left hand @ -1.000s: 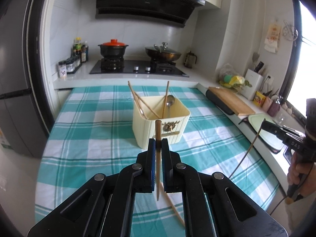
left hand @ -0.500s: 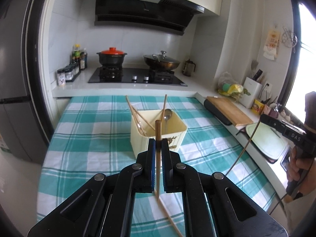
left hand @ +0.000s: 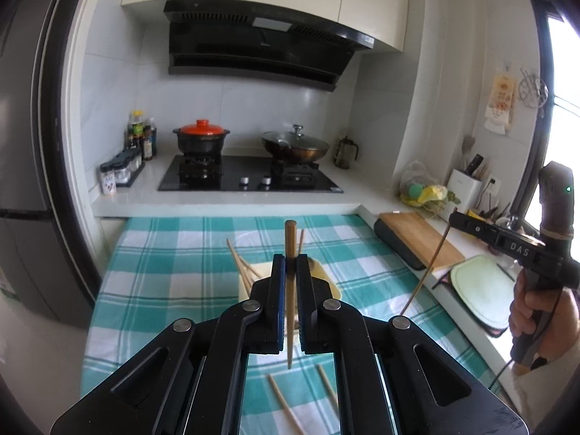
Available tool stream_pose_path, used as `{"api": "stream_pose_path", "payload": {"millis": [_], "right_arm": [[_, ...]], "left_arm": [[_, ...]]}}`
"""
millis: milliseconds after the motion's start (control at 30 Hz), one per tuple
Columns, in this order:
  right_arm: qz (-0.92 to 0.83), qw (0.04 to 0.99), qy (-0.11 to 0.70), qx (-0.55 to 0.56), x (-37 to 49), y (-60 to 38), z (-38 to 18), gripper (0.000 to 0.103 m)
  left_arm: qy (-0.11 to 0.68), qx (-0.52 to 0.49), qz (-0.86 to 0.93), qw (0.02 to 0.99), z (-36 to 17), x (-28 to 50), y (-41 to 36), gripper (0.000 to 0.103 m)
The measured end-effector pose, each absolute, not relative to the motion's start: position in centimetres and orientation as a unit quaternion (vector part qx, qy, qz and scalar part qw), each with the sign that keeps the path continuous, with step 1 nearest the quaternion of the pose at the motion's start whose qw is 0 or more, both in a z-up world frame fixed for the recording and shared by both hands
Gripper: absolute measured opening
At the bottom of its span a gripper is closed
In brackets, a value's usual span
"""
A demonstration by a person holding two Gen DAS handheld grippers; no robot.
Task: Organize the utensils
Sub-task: 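Lift both chopsticks and carry them over the caddy, then open both grippers to drop the chopsticks into the caddy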
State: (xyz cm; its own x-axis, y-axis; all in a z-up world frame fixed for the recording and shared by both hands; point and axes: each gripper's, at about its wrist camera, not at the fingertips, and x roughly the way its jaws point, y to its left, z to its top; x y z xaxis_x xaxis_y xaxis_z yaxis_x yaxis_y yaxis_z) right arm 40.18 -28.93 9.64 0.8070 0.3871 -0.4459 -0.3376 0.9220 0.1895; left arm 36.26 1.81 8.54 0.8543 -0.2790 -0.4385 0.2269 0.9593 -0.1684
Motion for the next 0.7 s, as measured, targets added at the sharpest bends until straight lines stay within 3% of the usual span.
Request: {"api": "stream_pose_path", "payload": {"millis": [333, 700], "right_arm": [[0.187, 0.963, 0.190, 0.031, 47.0, -25.1, 11.8, 0.006], [0.221, 0.907, 0.357, 0.016, 56.3, -20.1, -0.5, 0.006]], "left_arm": [[0.191, -0.045, -0.096, 0.976, 9.4, 43.9, 0.1, 0.003], [0.321, -0.070, -0.097, 0.939, 0.1, 52.8, -1.1, 0.004]]}}
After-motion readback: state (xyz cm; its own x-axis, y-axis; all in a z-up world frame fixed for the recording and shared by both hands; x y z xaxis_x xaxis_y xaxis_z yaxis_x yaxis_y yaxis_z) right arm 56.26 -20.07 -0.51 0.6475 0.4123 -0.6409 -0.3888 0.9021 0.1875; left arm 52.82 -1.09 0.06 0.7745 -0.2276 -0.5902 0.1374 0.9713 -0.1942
